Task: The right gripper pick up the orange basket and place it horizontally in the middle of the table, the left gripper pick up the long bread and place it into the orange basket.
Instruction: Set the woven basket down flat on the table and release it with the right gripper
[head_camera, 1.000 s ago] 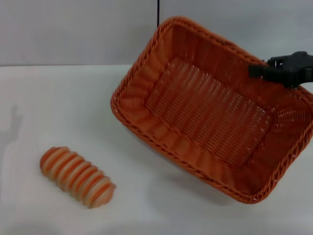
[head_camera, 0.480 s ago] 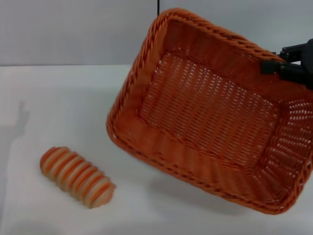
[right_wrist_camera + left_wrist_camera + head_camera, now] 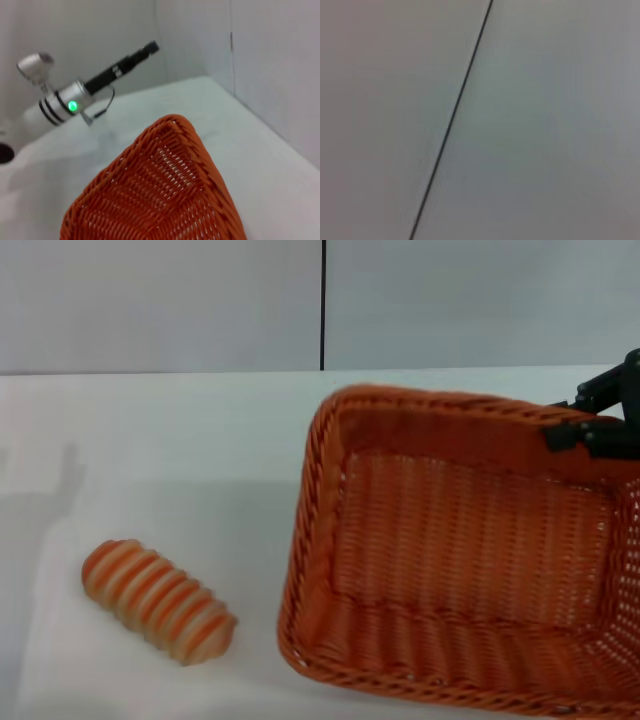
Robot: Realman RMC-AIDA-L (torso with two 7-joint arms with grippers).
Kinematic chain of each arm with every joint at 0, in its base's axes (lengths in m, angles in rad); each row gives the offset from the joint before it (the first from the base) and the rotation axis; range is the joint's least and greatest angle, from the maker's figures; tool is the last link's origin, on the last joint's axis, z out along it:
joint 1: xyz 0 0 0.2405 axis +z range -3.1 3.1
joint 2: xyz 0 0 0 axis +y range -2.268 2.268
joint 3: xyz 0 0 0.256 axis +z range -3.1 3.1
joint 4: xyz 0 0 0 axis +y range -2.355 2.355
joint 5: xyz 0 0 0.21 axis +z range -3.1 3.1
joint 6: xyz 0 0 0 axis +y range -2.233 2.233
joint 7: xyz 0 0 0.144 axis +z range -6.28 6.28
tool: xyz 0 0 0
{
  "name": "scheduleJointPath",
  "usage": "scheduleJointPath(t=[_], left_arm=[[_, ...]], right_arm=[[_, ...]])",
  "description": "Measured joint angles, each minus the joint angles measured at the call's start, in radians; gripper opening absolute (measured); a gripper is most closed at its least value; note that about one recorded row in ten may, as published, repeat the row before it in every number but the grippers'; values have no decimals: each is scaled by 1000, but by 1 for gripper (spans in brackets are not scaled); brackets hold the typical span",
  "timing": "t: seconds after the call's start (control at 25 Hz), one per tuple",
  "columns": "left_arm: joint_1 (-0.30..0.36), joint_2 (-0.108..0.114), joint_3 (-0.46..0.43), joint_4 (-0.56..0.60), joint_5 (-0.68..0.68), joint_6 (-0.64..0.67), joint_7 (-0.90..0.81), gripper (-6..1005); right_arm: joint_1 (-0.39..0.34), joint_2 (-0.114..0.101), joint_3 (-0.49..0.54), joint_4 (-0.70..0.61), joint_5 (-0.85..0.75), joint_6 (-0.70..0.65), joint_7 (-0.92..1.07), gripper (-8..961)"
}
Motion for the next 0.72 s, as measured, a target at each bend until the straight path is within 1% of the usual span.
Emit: scheduleJointPath(t=[0.04,0.12,0.16,0.2,0.24,0.28,0.36,0.4,0.44,0.48,0.52,0.56,0.6,0.64,0.72], left_arm=[[-1,0,4,-2,0,0,0,859],[-6,0,25,-9,0,-1,3,860],[-7,0,33,-10,0,-1,4,860],[-8,1,40,-10,0,-1,5,860],[-9,1,44,-10,0,-1,5,859],[-9,1,48,-10,0,-1,4,859],[-9,1,54,-9,0,0,2,859],[-9,1,62,-9,0,1,1,858],[-9,1,62,-9,0,1,1,858],[-9,1,65,-9,0,1,1,858],[-7,1,72,-9,0,1,1,858],[-7,1,72,-9,0,1,1,858],[-4,2,73,-9,0,1,1,857],[-4,2,73,-9,0,1,1,857],[-1,2,73,-9,0,1,1,857]], right_arm=[[0,0,0,0,0,0,0,159],[37,-1,-3,7,-35,-1,-18,159],[37,-1,-3,7,-35,-1,-18,159],[67,8,-24,13,-61,-1,-28,159],[67,8,-24,13,-61,-1,-28,159],[78,15,-37,15,-72,0,-29,159],[101,35,-67,15,-107,-2,-30,159],[123,59,-78,15,-151,-9,-34,158],[123,59,-78,15,-151,-9,-34,158],[133,69,-80,15,-168,-9,-38,158],[151,88,-80,15,-203,-13,-56,158],[151,88,-80,15,-203,-13,-56,158],[167,101,-81,15,-220,-19,-69,159],[167,101,-81,15,-220,-19,-69,159],[180,110,-81,17,-225,-36,-80,159]])
